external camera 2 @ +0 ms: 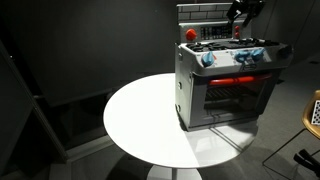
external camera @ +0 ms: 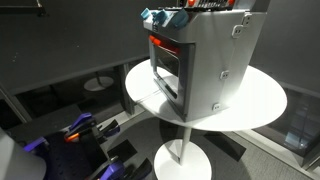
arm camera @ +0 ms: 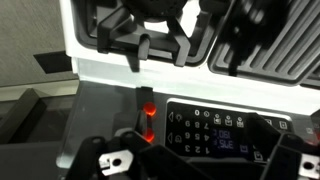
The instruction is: Push the top right button on the toy stove
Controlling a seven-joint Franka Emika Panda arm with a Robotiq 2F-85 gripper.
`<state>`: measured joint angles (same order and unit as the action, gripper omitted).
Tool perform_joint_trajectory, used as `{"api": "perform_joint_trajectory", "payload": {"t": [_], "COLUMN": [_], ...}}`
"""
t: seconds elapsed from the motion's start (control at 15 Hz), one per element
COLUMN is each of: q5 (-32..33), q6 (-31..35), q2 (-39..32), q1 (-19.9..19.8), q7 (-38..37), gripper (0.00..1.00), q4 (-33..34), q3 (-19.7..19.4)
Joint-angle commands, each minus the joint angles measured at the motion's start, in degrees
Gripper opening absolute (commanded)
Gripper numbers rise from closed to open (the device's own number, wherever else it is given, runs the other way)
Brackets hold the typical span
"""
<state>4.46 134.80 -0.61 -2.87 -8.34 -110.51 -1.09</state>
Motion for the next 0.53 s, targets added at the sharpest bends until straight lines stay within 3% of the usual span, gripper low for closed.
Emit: {"api": "perform_joint_trajectory", "payload": {"t": [0.0,0.47], "q5": [-1.1,-2.3], "q6": [-8.7,-26.4], "q2": [4.1,11.7], "q1": [0.4,0.8], "q7": [1.0,0.7], "gripper": [1.0,1.0], "q4": [0.3,-0.7], "q3": [-0.3,-0.1]}}
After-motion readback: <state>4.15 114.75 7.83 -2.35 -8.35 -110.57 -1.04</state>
